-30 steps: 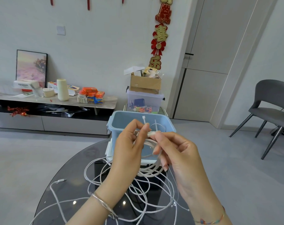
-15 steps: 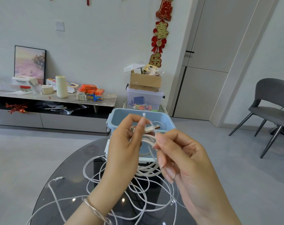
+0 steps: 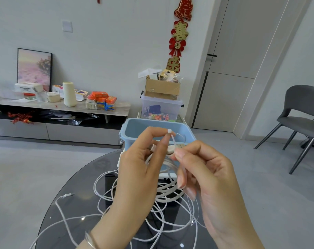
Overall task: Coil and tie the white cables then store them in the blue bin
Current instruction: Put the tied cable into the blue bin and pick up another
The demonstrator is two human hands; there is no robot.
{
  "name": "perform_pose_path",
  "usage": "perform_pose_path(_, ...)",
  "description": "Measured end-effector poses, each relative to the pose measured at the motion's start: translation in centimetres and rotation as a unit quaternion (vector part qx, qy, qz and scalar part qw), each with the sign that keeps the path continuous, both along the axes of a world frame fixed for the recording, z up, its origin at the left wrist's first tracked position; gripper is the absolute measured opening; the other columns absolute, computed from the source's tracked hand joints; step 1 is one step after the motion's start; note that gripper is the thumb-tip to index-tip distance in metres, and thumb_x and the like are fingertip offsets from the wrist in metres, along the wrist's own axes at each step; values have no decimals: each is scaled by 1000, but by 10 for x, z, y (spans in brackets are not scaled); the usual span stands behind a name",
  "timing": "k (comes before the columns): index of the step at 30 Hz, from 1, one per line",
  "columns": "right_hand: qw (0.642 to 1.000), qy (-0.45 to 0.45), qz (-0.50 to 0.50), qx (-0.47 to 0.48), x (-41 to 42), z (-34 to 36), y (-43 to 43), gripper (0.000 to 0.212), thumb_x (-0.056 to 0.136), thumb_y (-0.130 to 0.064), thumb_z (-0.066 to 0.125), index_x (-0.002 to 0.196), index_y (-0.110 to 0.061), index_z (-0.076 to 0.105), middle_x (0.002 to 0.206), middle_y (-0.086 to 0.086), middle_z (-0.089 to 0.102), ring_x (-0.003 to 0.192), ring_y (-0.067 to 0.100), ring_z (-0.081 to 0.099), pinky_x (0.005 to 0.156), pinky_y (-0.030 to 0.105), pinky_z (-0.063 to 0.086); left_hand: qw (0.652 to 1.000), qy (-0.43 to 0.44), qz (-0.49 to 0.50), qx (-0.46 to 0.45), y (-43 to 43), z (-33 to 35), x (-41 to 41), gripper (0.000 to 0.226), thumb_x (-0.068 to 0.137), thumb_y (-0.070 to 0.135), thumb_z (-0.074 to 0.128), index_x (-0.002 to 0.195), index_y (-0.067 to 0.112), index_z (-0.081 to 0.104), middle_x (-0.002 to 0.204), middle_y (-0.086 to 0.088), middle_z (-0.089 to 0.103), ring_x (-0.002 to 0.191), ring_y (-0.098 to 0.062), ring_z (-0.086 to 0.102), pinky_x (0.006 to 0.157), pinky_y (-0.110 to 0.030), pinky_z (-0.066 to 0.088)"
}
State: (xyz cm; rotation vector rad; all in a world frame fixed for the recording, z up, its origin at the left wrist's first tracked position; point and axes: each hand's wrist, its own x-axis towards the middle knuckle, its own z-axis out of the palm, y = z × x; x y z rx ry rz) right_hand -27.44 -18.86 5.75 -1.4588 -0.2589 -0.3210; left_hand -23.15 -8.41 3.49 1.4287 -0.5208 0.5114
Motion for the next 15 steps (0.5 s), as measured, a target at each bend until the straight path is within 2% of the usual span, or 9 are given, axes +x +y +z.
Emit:
perform_pose_path(3, 1000, 13, -2, 18, -1, 1, -1, 18, 73, -23, 61, 61, -10, 61, 40, 1, 45, 36, 8, 36, 36, 14, 28, 1000, -14, 6, 3, -2, -2, -3, 13, 87, 37, 53, 85, 29, 63, 60, 16, 58, 50, -1, 49, 49, -7, 33)
perform_pose_path(9, 1000, 5, -11, 25, -2, 2, 0, 18, 72, -22, 61, 59, -10, 61, 38, 1, 45, 36, 8, 35, 36, 15, 27, 999, -36, 14, 12, -4, -1, -8, 12, 87, 38, 51, 85, 34, 61, 67, 18, 60, 54, 1, 52, 51, -4, 33)
perform_pose_path(15, 1000, -9, -2, 20, -3, 2, 0, 16, 69, -24, 69, 61, -12, 62, 39, -2, 45, 37, 7, 37, 38, 13, 28, 999, -30, 13, -2, -6, 2, -8, 14, 89, 32, 53, 87, 22, 63, 60, 18, 57, 49, 2, 50, 49, -4, 31)
